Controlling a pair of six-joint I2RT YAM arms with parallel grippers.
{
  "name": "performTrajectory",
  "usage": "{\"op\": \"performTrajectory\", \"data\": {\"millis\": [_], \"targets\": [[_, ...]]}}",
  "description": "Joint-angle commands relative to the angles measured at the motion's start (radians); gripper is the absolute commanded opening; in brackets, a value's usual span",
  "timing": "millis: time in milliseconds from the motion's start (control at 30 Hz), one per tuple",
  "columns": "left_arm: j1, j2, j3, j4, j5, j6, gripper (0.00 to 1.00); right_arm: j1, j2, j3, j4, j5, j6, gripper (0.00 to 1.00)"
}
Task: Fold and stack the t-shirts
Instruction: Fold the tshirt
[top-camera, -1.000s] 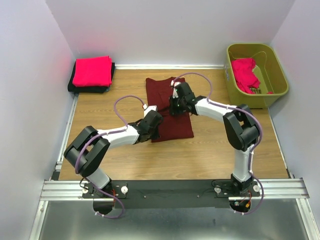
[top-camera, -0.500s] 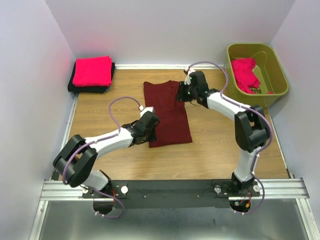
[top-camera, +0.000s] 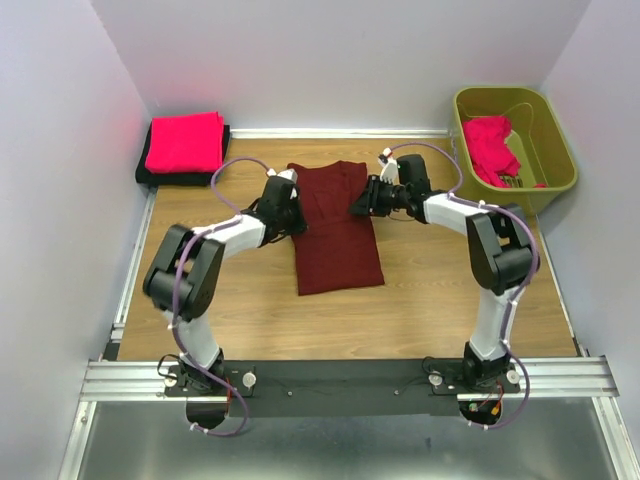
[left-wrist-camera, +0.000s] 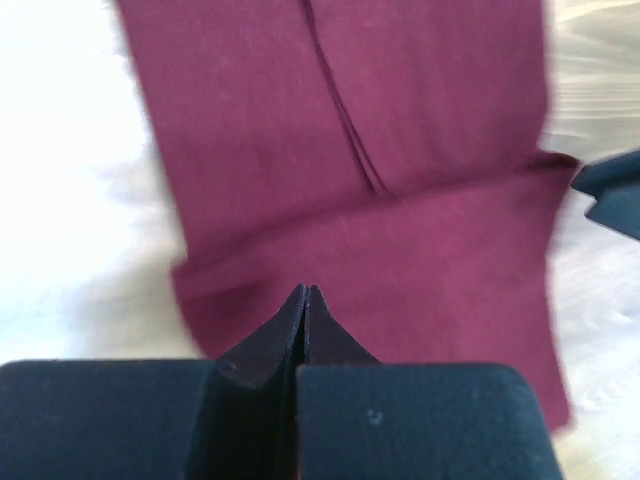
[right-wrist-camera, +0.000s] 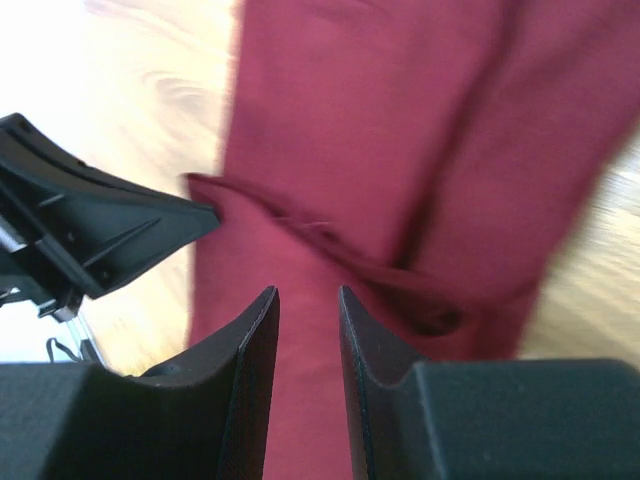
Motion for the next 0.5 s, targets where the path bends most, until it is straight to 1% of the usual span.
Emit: {"op": "performTrajectory", "data": {"millis": [0, 100, 233, 333, 400, 467], "targets": [[0.03, 0.136, 0.055, 0.039, 0.097, 0.046, 0.04, -0.047, 0.124, -0.008, 0.07, -0.076, 0.058, 0.37], [0.053, 0.182, 0.044, 0.048, 0.097, 0.038, 0.03, -0.063, 0.163, -0.031, 0.082, -0.068, 0.056, 0.37], [0.096, 0.185, 0.015, 0.057, 0.095, 0.032, 0.03, -0.1, 0.155, -0.07, 0.084, -0.036, 0.042, 0.37], [0.115, 0.153, 0.013, 0.042, 0.092, 0.049, 0.03, -0.119, 0.112, -0.099, 0.084, -0.021, 0.035, 0.37], [0.115, 0.099, 0.021, 0.02, 0.085, 0.063, 0.04, -0.119, 0.046, -0.123, 0.084, -0.025, 0.045, 0.37], [0.113, 0.055, 0.019, -0.004, 0.091, 0.076, 0.06, -0.116, -0.021, -0.137, 0.082, -0.062, 0.068, 0.37]]}}
